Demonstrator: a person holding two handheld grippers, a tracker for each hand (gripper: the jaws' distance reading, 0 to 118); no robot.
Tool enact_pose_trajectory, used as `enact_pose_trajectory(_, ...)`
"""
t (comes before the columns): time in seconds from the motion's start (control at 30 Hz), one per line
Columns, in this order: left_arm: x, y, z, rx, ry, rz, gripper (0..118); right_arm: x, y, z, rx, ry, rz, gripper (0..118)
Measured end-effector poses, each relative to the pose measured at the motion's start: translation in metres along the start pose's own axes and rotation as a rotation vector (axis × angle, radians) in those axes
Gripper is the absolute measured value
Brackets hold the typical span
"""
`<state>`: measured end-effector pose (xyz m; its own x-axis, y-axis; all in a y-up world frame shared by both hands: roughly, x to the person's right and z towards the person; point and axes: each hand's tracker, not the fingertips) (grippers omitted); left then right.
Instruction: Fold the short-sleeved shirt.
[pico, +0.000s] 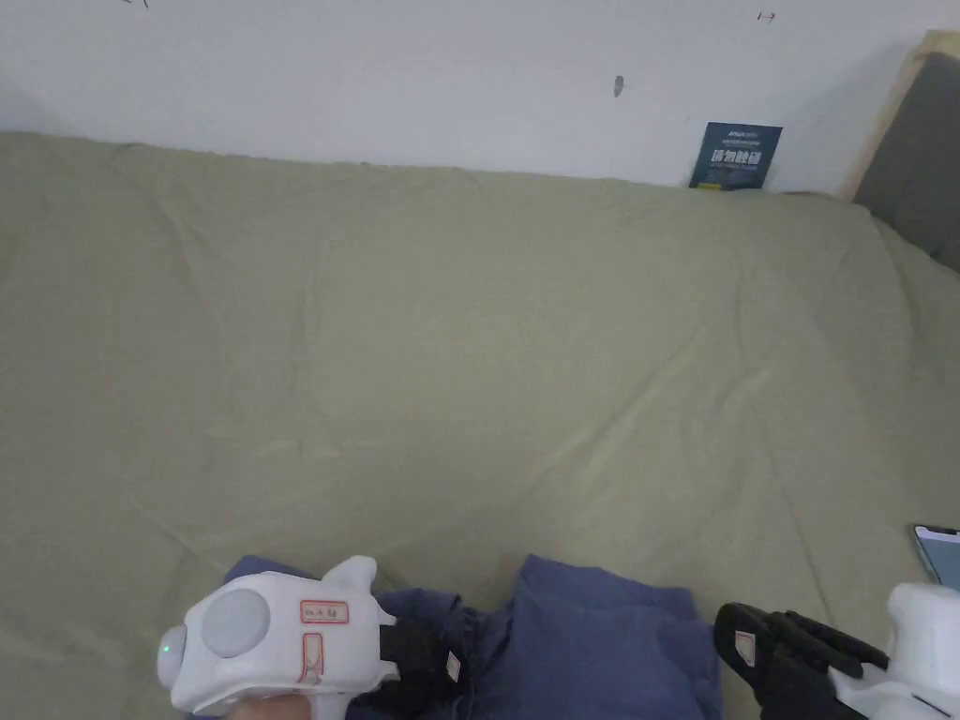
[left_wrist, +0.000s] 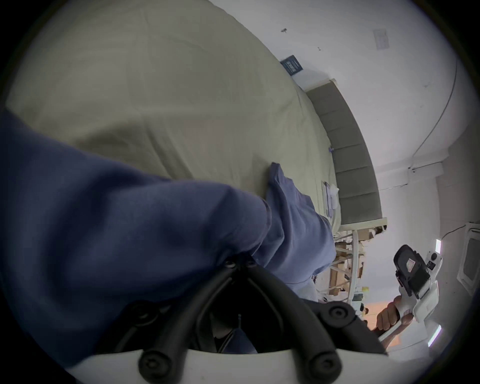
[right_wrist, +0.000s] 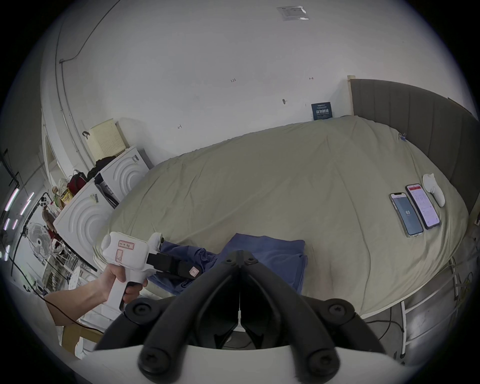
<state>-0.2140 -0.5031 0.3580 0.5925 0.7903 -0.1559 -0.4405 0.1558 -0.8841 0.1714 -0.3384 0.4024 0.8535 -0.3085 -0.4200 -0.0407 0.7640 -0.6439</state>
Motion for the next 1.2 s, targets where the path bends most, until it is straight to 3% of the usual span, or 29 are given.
enact_pose_trajectory(0.13, 0.006, 0.008, 0.019, -0.012, 0.019, 0.001, 0, -0.001, -0.003, -0.006, -0.013, 0.011, -0.008, 1)
enact_pose_trajectory(0.27, 0.025, 0.018, 0.078, 0.05, 0.035, -0.119, 0, -0.007, -0.002, -0.01, -0.021, 0.028, 0.003, 1)
enact_pose_trajectory(0.37, 0.029, 0.021, 0.131, 0.117, 0.14, -0.213, 0, -0.011, 0.001, -0.014, -0.022, 0.04, 0.013, 1)
enact_pose_trajectory(0.47, 0.014, 0.019, 0.17, 0.173, 0.297, -0.24, 0, -0.016, 0.001, -0.019, -0.024, 0.051, 0.017, 1)
enact_pose_trajectory(0.6, -0.009, 0.014, 0.186, 0.158, 0.309, -0.179, 0, -0.021, -0.002, -0.028, -0.04, 0.07, 0.011, 1)
enact_pose_trajectory(0.63, -0.017, 0.015, 0.185, 0.157, 0.291, -0.163, 9, -0.023, -0.002, -0.03, -0.049, 0.073, 0.014, 1)
enact_pose_trajectory(0.67, -0.021, 0.015, 0.185, 0.168, 0.248, -0.163, 37, -0.024, -0.003, -0.031, -0.052, 0.073, 0.016, 1)
enact_pose_trajectory(0.7, -0.026, 0.016, 0.184, 0.166, 0.224, -0.155, 99, -0.025, -0.004, -0.032, -0.056, 0.074, 0.018, 1)
enact_pose_trajectory(0.73, -0.031, 0.018, 0.18, 0.166, 0.198, -0.141, 118, -0.026, -0.003, -0.032, -0.06, 0.077, 0.02, 1)
enact_pose_trajectory(0.9, -0.054, 0.035, 0.146, 0.099, 0.135, -0.056, 116, -0.025, -0.002, -0.033, -0.065, 0.068, 0.025, 1)
enact_pose_trajectory(1.13, -0.063, 0.04, 0.11, 0.055, 0.031, -0.082, 112, -0.015, 0.0, -0.028, -0.062, 0.042, 0.012, 1)
enact_pose_trajectory(1.17, -0.066, 0.037, 0.117, 0.062, 0.029, -0.076, 103, -0.014, 0.0, -0.027, -0.061, 0.041, 0.008, 1)
enact_pose_trajectory(1.2, -0.066, 0.039, 0.123, 0.071, 0.042, -0.068, 79, -0.012, -0.001, -0.027, -0.059, 0.04, 0.003, 1)
